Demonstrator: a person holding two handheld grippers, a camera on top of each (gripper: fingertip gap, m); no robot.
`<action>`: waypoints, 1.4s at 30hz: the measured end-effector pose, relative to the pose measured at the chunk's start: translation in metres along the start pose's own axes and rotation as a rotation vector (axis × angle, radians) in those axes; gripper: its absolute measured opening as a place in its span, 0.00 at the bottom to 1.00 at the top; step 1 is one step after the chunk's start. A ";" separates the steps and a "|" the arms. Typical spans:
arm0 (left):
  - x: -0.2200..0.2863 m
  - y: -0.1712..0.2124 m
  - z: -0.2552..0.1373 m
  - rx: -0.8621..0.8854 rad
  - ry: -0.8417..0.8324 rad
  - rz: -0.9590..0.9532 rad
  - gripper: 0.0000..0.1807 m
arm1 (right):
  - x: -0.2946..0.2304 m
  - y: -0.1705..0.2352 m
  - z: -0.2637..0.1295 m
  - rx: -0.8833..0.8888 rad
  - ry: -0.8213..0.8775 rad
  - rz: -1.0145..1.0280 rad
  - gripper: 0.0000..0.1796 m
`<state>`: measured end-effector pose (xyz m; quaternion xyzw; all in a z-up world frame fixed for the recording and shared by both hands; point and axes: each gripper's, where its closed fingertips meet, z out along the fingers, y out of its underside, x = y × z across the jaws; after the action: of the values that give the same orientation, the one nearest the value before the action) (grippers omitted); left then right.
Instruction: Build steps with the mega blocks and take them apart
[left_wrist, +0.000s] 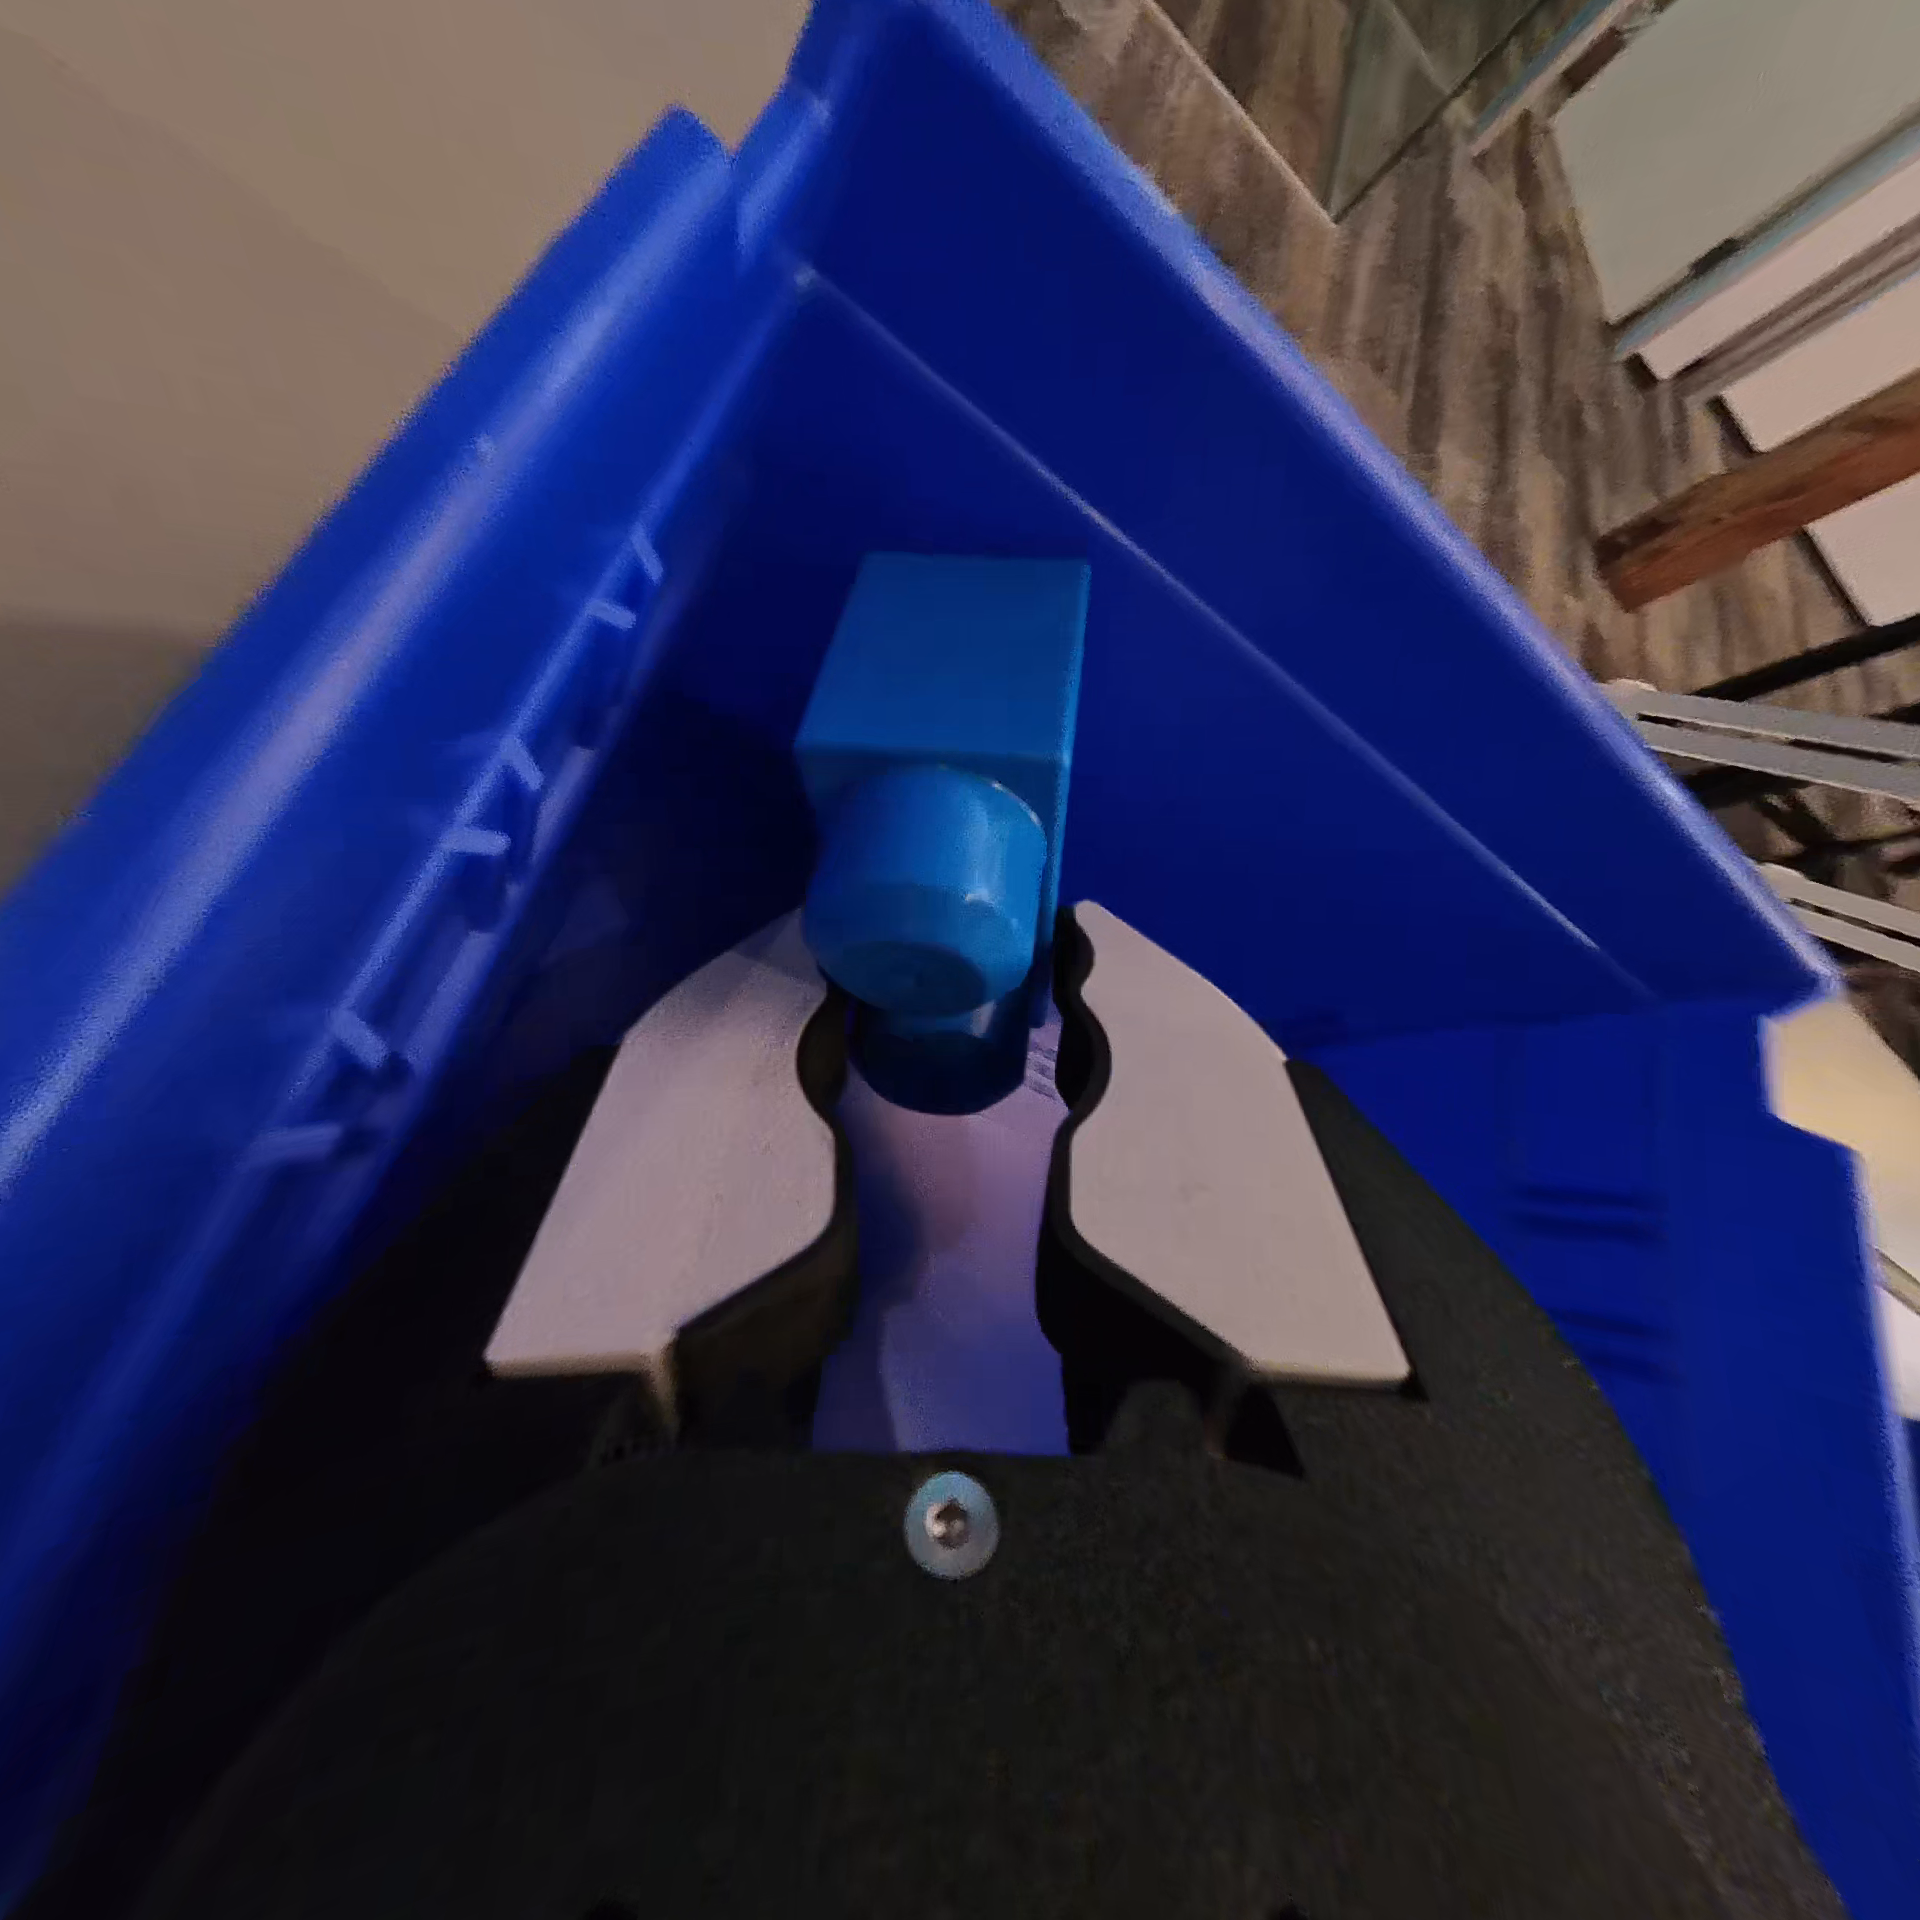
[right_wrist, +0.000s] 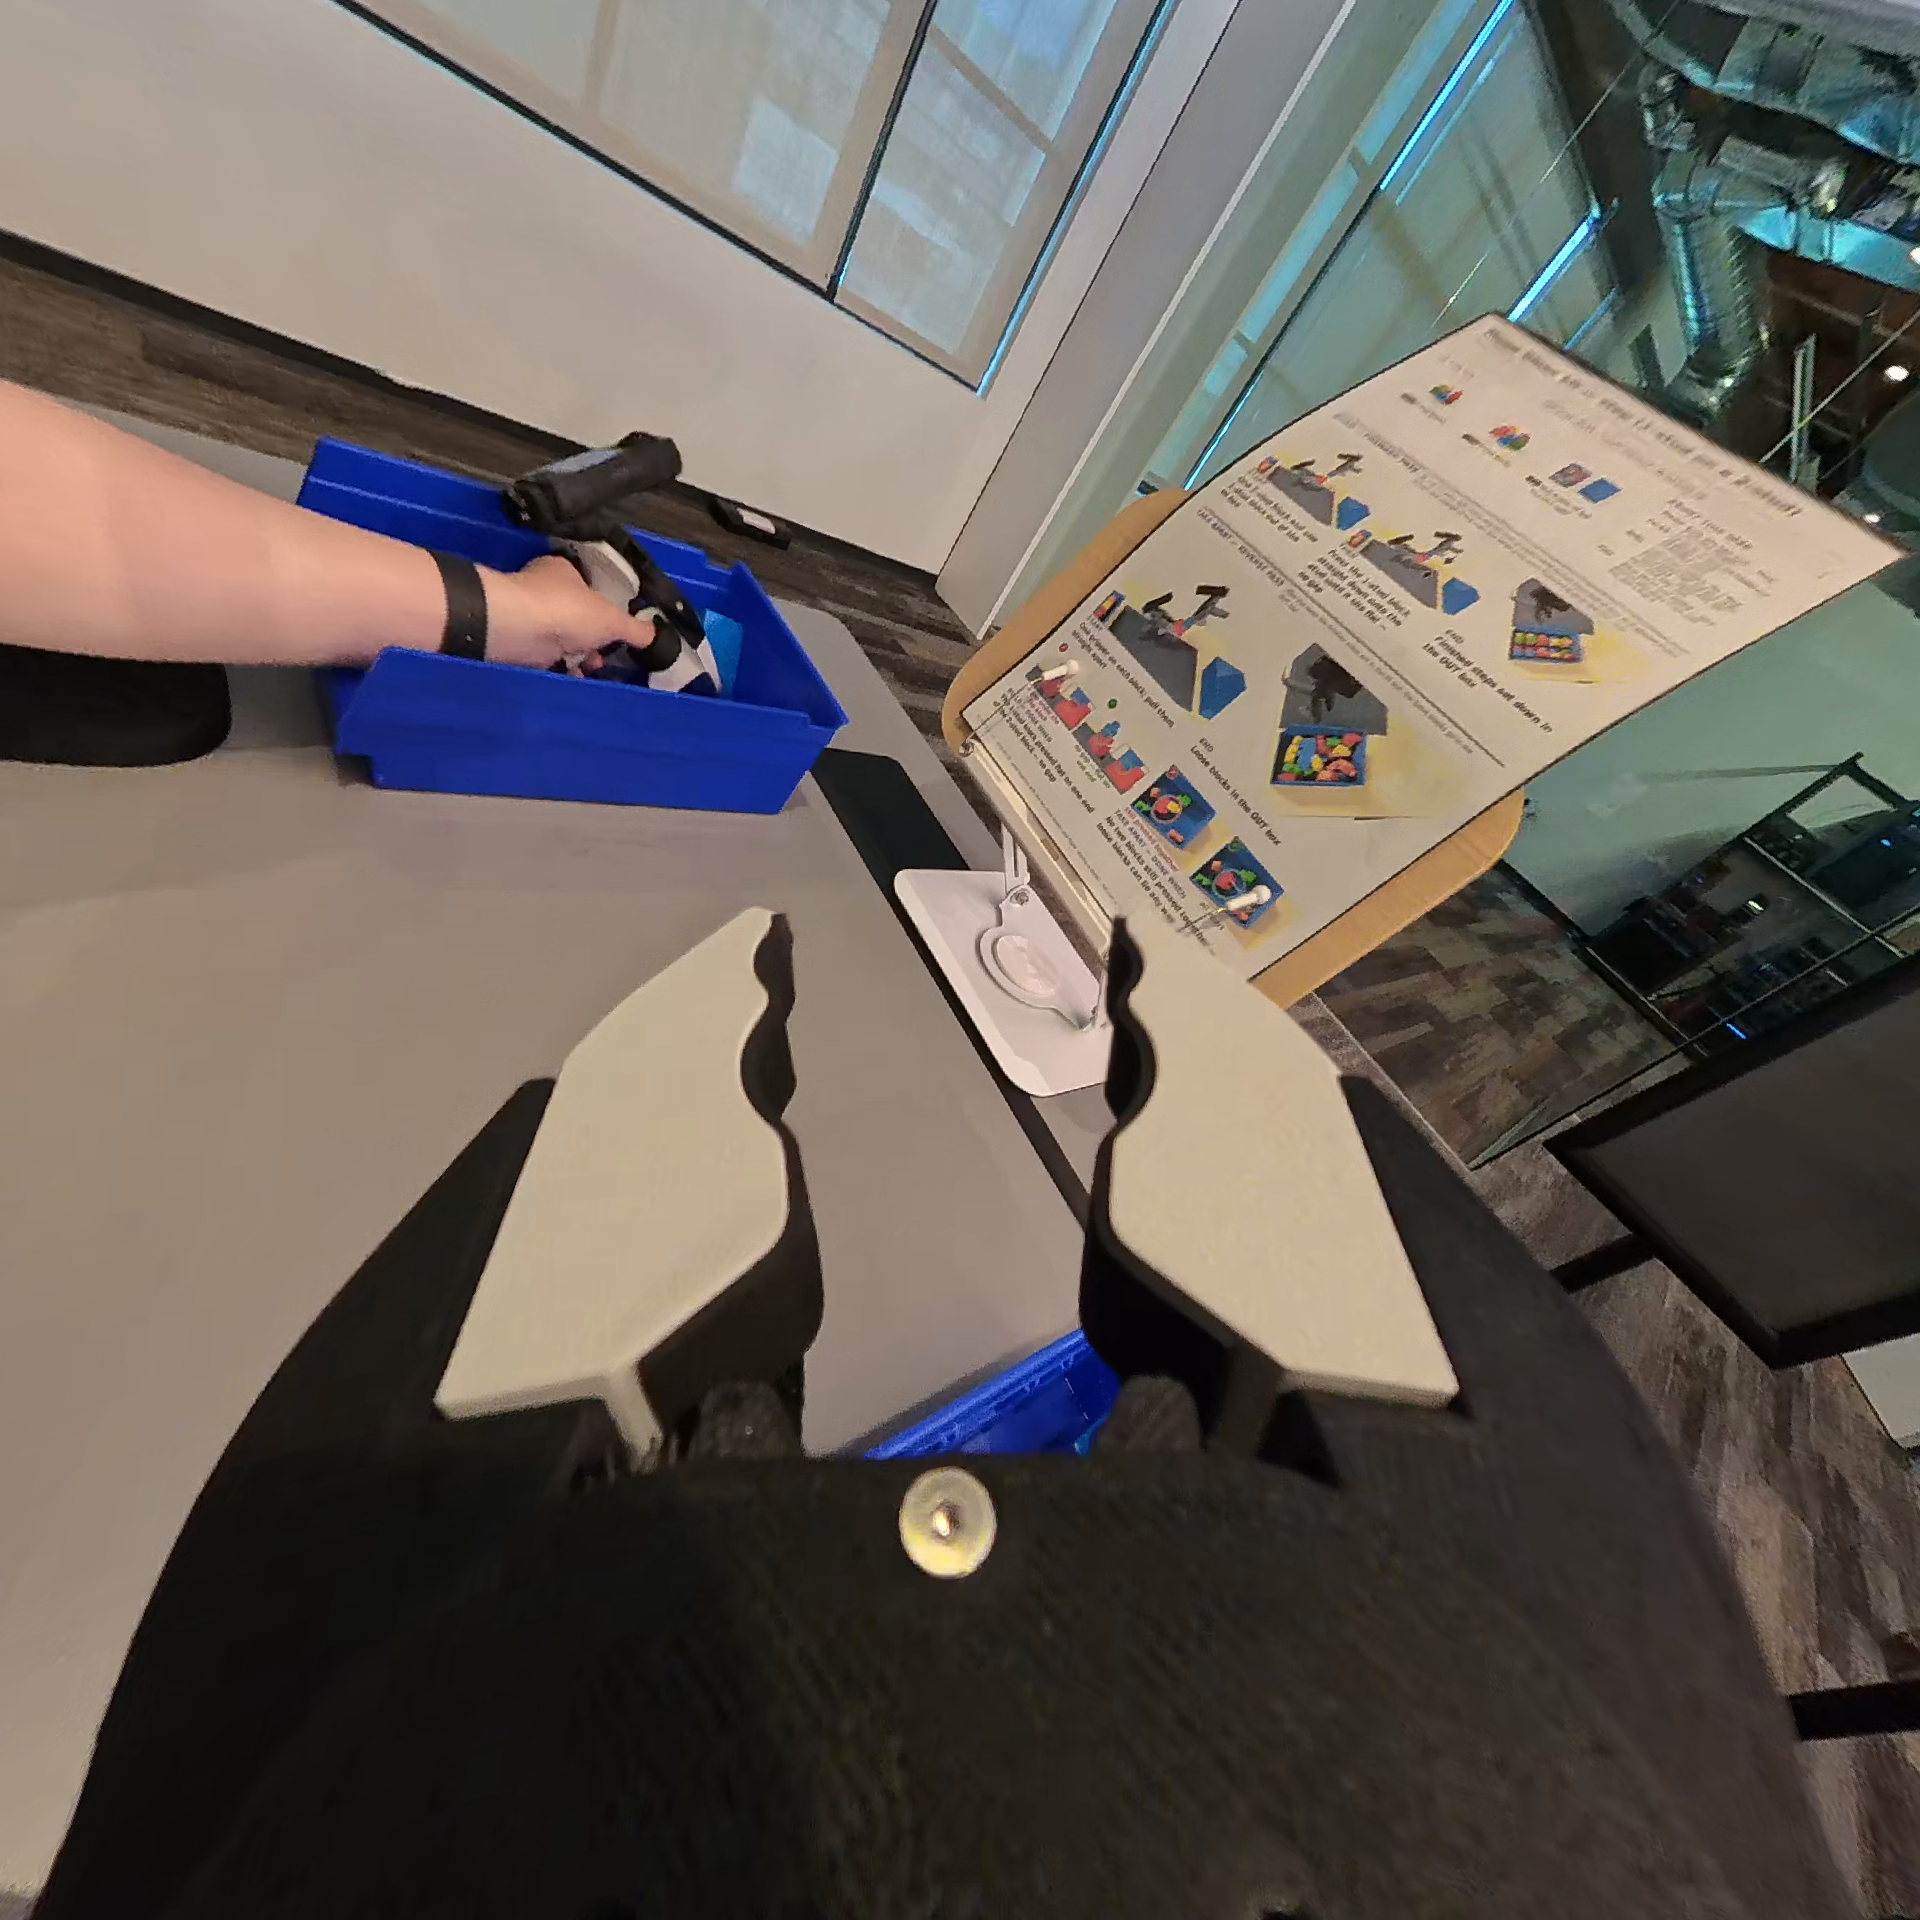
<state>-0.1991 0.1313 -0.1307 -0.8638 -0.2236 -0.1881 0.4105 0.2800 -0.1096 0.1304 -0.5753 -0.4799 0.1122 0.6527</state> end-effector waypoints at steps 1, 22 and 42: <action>0.004 0.000 -0.004 0.002 0.022 0.013 0.21 | -0.001 0.002 0.002 -0.012 -0.006 -0.002 0.33; 0.260 0.199 -0.181 -0.441 0.861 1.449 0.20 | -0.073 0.018 0.108 -0.076 -0.397 0.092 0.33; 0.284 0.224 -0.180 -0.373 1.007 1.440 0.34 | -0.120 0.063 0.143 -0.277 -0.635 0.138 0.21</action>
<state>0.1322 -0.0713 -0.0196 -0.6627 0.6126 -0.2749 0.3316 0.1360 -0.0819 -0.0005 -0.6258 -0.6296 0.2635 0.3775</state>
